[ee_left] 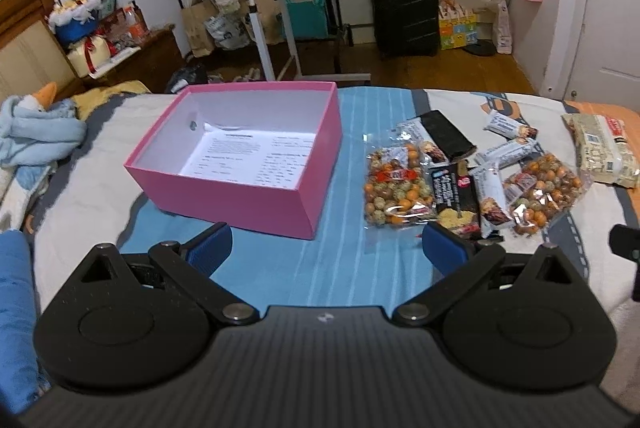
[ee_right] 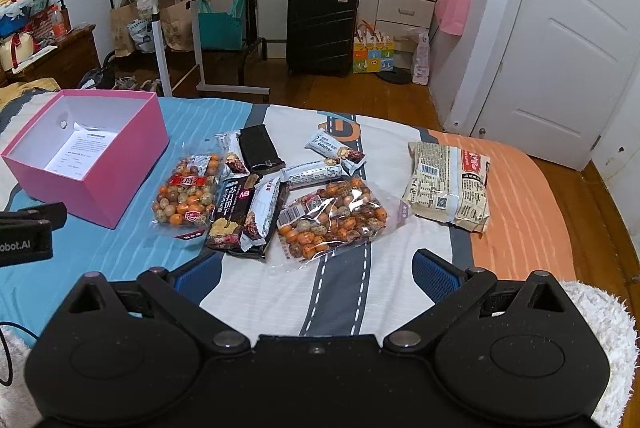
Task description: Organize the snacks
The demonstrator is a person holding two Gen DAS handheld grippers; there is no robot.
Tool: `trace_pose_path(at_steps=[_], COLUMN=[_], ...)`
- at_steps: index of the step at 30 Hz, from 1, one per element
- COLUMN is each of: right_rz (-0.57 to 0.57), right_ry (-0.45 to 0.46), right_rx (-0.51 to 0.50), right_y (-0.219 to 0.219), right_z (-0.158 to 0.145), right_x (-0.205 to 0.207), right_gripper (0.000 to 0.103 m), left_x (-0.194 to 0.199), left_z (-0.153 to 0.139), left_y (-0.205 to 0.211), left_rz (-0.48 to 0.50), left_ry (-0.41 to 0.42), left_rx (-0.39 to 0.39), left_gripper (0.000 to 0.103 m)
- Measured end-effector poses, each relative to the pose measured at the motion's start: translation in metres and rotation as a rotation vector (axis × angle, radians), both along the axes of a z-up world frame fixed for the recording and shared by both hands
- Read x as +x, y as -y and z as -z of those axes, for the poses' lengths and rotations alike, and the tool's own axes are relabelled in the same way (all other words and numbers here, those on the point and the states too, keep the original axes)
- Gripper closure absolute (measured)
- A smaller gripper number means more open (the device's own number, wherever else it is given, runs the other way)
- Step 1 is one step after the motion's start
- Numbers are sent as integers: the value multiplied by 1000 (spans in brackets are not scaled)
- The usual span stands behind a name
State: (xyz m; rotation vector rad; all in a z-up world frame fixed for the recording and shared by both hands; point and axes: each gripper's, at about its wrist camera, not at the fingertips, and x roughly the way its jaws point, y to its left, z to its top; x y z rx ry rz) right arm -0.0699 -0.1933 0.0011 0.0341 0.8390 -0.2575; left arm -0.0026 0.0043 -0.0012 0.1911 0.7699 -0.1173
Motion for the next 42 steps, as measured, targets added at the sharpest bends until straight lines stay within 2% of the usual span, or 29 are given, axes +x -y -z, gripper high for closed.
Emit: trace_pose_path(at_steps=[5,15,21,42], right_rz=[0,8,9,4], right_ry=[-3,-2,-8,-14], right_rx=[-1,-10,-15,-19], right_y=[0,3,4,3], right_z=[0,0,1,2], right_x=[0,-1,-1,0], right_gripper=[0,0,0,0], left_x=[-2,0,0,-3], left_z=[-2,-2,-3,-6], left_y=[-2,-2,-5,-5], left_rz=[22,31,42,62], left_ry=[-28,-31,-42,-35], left_rx=[-52,-67,-105,-108], left_gripper=[0,0,0,0])
